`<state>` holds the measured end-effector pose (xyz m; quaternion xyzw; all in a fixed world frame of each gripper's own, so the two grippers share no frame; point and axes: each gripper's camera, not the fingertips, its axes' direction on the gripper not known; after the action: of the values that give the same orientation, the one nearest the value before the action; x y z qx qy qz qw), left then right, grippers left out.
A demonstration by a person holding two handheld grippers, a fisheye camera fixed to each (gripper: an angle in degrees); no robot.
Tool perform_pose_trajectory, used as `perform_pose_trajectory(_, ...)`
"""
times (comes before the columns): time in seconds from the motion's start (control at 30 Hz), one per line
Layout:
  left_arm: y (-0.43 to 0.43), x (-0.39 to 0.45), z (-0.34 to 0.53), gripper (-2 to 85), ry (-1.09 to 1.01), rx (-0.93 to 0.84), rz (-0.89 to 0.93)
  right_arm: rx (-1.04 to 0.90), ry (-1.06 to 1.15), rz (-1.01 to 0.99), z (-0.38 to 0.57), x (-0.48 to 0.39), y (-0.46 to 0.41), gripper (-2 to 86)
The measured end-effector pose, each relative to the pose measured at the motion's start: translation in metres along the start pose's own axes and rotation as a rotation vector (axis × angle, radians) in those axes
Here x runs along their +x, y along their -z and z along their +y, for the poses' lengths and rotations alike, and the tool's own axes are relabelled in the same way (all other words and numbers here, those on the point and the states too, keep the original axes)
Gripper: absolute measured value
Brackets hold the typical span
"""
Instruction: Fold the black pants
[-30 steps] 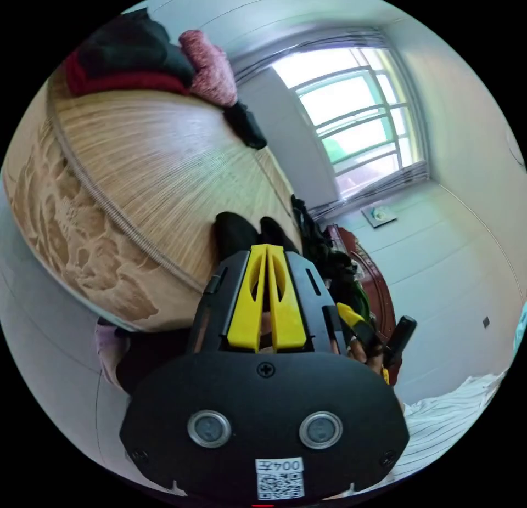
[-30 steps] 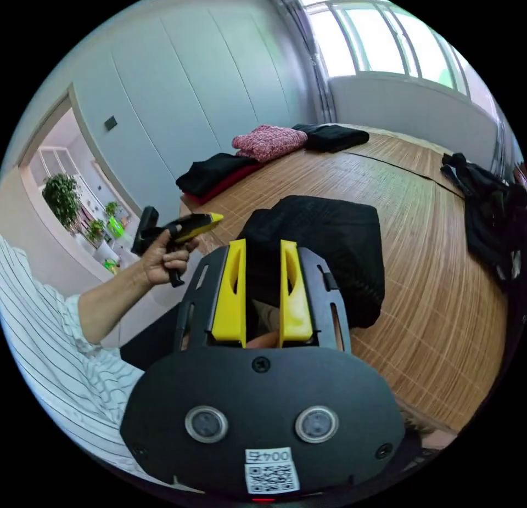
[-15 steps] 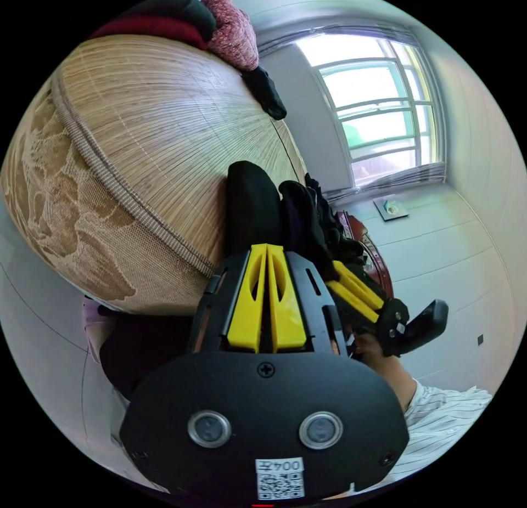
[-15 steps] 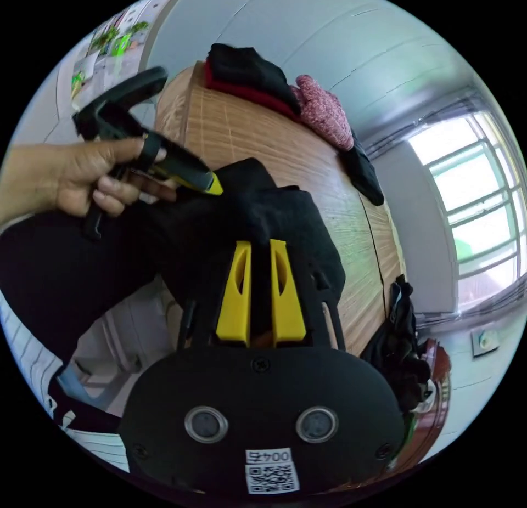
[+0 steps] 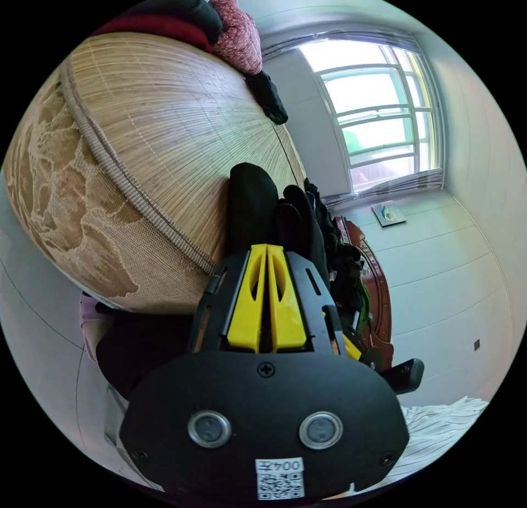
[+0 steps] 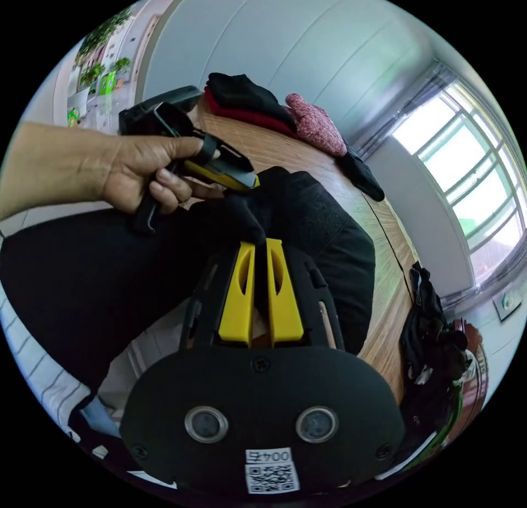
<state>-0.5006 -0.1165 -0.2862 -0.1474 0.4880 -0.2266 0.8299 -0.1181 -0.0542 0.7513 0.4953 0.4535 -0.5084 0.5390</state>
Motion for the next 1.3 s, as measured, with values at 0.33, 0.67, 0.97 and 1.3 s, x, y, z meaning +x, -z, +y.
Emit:
perform_pose_trajectory(0.33, -0.03, 0.176, 0.026, 0.2, -0.192, 0.111, 0.045, 0.231, -0.285, -0.009, 0.066, 0.084, 0.075, 5.3)
perform_pose_trajectory(0.67, -0.185, 0.151, 0.059, 0.4, -0.22, -0.042, -0.075, -0.025, -0.675, -0.339, 0.14, 0.207, -0.017, 5.6)
perform_pose_trajectory(0.97, -0.157, 0.195, 0.086, 0.5, -0.242, -0.01, -0.043, 0.194, -0.818, -0.38, 0.204, 0.255, 0.041, 4.4)
perform_pose_trajectory(1.3, -0.054, 0.131, 0.148, 8.1, -0.088, 0.037, -0.021, 0.244, -1.046, -0.491, 0.317, 0.284, 0.09, 6.2)
